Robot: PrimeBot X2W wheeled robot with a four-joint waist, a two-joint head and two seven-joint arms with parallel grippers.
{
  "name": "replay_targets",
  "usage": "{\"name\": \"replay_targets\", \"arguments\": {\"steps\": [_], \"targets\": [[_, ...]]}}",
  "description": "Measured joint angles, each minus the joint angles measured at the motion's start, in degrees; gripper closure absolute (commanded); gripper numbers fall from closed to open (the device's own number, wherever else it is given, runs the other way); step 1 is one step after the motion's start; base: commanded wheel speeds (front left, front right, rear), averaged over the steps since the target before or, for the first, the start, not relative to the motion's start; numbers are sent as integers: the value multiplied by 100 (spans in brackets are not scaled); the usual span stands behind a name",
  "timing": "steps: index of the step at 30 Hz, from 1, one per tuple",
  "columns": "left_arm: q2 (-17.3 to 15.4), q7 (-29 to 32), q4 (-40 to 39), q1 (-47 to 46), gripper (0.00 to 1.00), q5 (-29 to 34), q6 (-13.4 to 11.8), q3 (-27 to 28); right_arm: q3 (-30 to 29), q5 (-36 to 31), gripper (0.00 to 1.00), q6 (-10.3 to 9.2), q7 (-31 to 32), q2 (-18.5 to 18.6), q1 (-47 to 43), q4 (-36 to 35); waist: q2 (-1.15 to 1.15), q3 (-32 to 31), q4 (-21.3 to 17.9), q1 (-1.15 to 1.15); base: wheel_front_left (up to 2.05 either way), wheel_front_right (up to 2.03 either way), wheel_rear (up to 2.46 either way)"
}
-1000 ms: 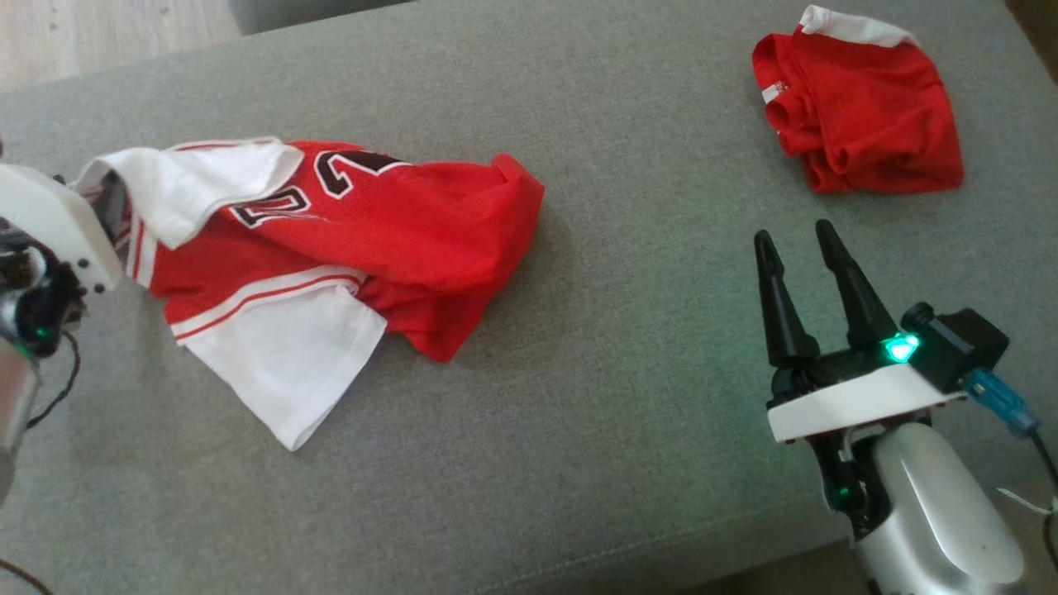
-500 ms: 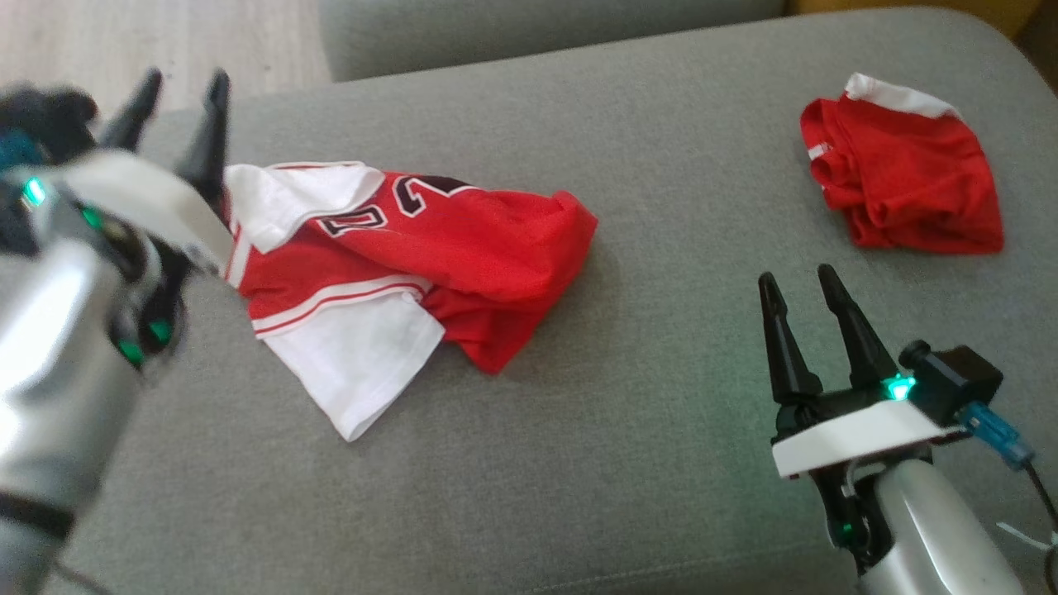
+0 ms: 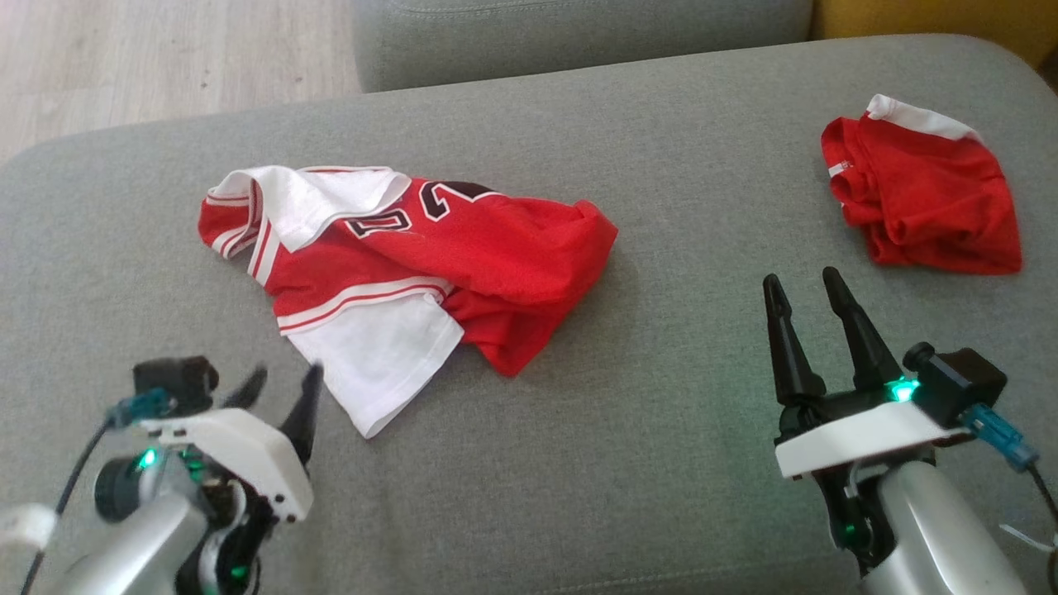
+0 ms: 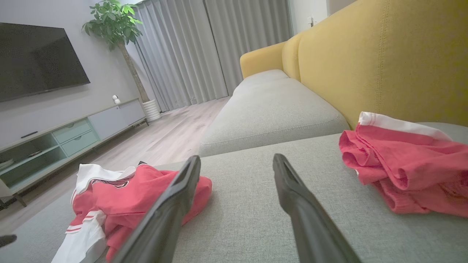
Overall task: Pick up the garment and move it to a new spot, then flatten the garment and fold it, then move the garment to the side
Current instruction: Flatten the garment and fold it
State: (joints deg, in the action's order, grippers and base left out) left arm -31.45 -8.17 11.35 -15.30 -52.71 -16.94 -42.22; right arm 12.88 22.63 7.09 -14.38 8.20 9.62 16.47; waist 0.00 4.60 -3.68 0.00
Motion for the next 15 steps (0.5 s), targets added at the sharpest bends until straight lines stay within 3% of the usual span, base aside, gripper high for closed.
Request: {"name": "replay_targets", "arguments": {"steps": [3,8,15], "targets": [[-189,999,37,-41,0,-319,21,-149,1,0,0,0,0,0,5,-1,0,-2,-4,0,0,0,0],[-188,2475,48,-291,0,-1184,175,-199,12,10,0,0,0,-25,24,-1,0,64,-74,0,0,0,0],[-190,3531,697,-873,0,-1607,508,-310,69,51,0,0,0,-78,58,-2,0,195,-352,0,0,0,0]]}}
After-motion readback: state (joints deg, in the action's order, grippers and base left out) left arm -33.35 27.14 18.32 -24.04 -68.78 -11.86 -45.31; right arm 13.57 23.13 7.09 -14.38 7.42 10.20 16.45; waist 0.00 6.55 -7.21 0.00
